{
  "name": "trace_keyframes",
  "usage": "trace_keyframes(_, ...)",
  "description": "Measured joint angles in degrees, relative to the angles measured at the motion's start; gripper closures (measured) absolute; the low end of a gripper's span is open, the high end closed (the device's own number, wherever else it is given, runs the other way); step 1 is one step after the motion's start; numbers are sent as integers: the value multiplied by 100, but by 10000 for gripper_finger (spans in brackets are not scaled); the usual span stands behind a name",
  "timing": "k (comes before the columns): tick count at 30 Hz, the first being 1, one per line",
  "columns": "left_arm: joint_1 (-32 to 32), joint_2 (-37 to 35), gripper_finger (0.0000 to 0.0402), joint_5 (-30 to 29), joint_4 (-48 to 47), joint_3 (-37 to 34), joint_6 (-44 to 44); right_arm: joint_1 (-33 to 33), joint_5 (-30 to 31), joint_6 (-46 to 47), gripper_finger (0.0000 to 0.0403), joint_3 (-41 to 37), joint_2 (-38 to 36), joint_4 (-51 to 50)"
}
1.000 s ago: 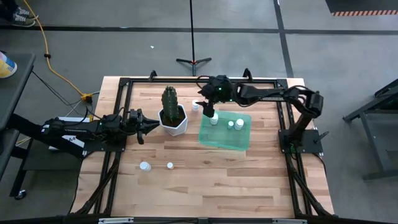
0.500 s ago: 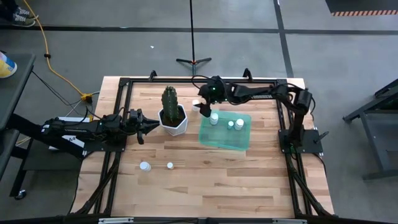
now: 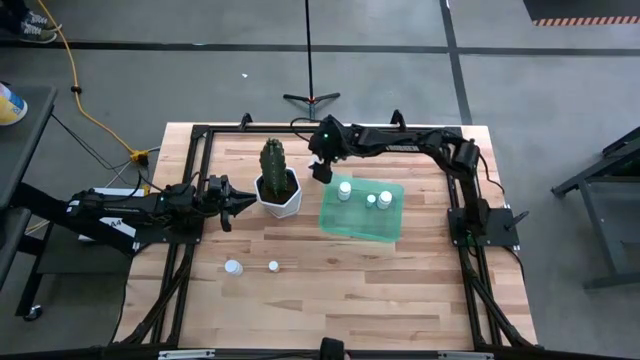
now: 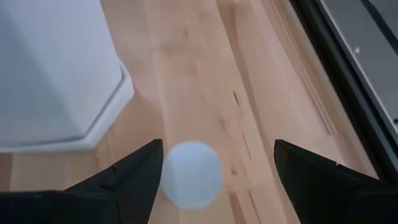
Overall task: Pick and place pill bottles into a basket
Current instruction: Put the white pill bottle into the light green bin
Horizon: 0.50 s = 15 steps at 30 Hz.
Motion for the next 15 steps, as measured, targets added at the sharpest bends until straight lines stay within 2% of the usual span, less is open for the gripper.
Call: trace_keyframes(15,0,-2,305,-79,4,2,50,12,-254,14,107,-9,50,-337)
